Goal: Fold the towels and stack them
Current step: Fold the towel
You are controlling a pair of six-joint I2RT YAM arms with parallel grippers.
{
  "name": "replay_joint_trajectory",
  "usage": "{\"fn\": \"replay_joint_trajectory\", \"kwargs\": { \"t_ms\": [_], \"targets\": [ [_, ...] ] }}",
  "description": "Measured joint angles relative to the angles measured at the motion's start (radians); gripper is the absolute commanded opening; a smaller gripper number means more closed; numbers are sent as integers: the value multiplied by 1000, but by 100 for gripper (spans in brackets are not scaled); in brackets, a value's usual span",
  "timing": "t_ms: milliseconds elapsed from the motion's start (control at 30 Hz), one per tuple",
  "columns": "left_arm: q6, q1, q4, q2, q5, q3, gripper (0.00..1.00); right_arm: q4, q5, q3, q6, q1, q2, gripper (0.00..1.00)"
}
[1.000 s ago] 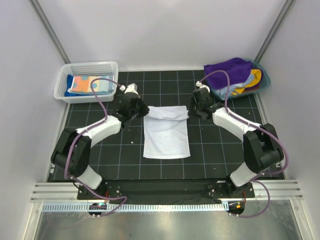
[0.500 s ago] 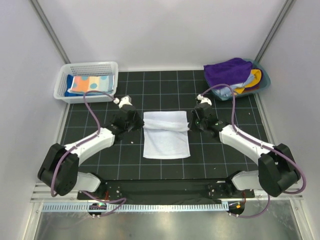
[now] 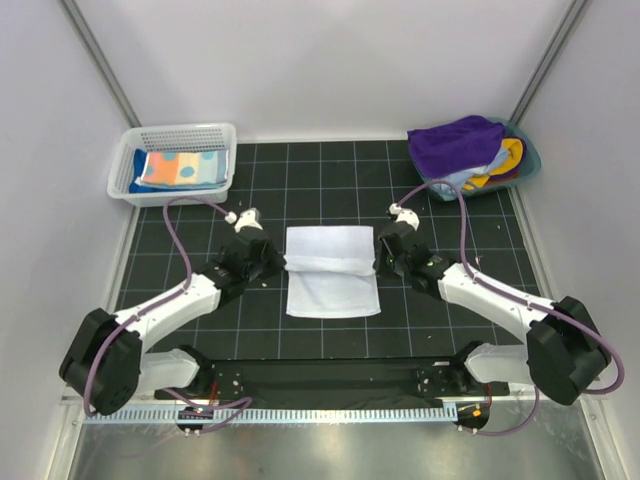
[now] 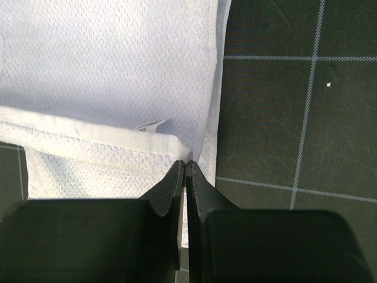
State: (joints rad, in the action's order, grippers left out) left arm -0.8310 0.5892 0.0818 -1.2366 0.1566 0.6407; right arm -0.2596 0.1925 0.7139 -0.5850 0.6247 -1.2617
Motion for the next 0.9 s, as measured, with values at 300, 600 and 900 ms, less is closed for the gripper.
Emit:
{"fn": "replay_joint_trajectory", "kwargs": {
  "t_ms": [300, 600, 900],
  "targets": [
    [0, 11, 7, 92, -29, -55, 0, -15, 51, -40, -47, 35, 61, 1],
    [-3, 34, 9, 96, -60, -86, 0, -15, 68, -91, -77, 44, 74, 1],
    [-29, 58, 9, 69, -72, -126, 0, 19, 59, -159, -107, 55, 72, 1]
  ]
}}
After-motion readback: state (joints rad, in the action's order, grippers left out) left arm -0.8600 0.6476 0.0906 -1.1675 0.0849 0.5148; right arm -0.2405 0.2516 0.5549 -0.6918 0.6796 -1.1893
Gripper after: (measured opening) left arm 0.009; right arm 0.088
